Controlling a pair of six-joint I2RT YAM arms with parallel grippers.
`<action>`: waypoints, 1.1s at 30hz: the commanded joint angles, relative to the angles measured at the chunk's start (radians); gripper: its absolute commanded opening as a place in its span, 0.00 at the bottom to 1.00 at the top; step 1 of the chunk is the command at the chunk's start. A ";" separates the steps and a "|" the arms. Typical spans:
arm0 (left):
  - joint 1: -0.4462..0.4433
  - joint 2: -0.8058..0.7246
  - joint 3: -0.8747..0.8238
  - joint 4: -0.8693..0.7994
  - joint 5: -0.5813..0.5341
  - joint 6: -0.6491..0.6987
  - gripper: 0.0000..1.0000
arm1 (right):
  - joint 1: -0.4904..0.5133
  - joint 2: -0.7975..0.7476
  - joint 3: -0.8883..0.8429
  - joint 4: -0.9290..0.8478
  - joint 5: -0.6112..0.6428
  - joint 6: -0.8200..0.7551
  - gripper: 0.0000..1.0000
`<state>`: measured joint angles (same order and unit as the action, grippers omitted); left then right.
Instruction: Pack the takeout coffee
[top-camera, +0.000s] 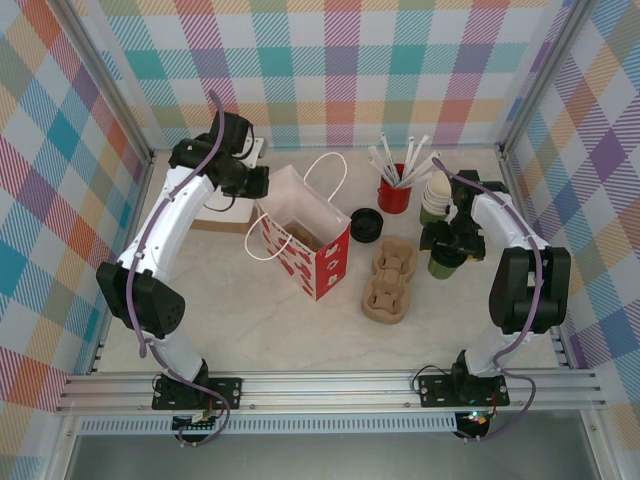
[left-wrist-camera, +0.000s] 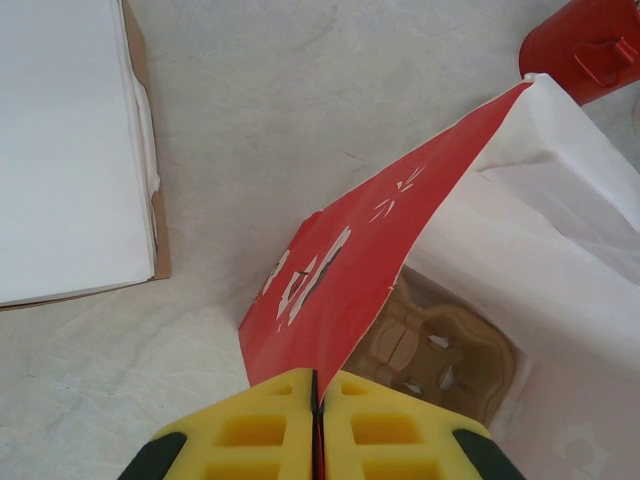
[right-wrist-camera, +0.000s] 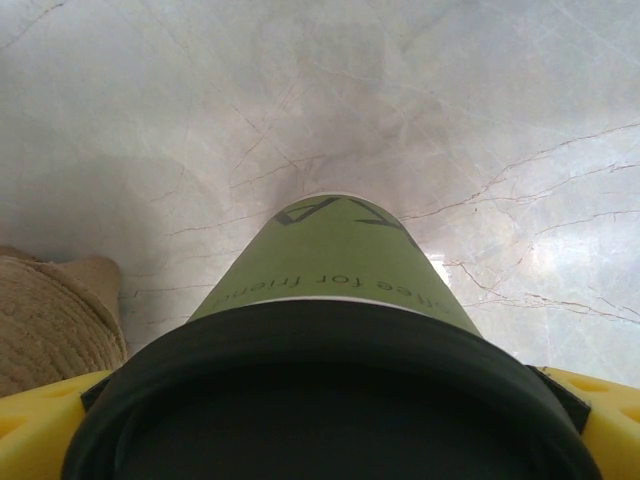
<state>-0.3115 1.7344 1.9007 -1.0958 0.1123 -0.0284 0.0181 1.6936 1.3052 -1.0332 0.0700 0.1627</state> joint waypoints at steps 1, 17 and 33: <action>0.009 -0.022 -0.014 0.003 0.015 0.010 0.08 | -0.007 0.009 -0.006 -0.024 -0.015 -0.018 0.96; 0.009 -0.027 -0.023 0.009 0.022 0.008 0.08 | -0.007 0.002 -0.005 -0.051 -0.002 -0.029 0.93; 0.009 -0.035 -0.030 0.015 0.039 0.007 0.07 | -0.007 -0.045 0.034 -0.126 0.007 -0.043 0.85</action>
<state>-0.3115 1.7325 1.8874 -1.0843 0.1230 -0.0288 0.0181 1.6932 1.3056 -1.0996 0.0711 0.1402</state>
